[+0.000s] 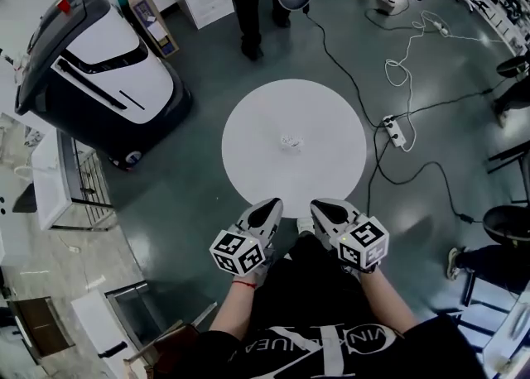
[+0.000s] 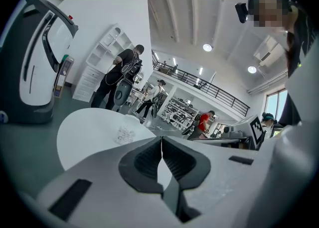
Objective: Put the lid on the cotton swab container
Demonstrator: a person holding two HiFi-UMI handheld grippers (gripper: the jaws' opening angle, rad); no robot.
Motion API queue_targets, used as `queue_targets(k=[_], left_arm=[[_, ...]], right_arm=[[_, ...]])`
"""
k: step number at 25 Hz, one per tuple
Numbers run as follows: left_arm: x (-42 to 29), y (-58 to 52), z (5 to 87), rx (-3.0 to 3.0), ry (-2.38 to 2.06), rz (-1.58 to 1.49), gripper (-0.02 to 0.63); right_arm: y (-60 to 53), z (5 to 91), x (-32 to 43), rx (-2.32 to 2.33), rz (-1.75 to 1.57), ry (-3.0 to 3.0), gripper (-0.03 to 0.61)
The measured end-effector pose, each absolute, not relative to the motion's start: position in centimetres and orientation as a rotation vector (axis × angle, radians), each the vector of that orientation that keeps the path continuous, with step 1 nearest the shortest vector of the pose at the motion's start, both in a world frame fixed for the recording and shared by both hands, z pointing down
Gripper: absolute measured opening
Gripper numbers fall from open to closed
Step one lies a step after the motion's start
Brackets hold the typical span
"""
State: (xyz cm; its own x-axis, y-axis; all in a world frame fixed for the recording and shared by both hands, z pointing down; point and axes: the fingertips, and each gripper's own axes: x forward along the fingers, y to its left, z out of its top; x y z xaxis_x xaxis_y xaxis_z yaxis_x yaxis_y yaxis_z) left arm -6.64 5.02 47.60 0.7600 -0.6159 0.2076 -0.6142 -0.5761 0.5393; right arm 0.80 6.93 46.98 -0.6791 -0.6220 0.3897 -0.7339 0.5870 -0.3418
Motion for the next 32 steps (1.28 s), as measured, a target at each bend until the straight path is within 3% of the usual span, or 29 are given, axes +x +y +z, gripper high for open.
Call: queue_targets(k=[32], left_arm=[[-3.9,-7.5,50.0,2.256,-0.992,0.025,0.011]], right_arm=[[-6.5,50.5,1.7,0.843,0.814,-2.577,0.003]])
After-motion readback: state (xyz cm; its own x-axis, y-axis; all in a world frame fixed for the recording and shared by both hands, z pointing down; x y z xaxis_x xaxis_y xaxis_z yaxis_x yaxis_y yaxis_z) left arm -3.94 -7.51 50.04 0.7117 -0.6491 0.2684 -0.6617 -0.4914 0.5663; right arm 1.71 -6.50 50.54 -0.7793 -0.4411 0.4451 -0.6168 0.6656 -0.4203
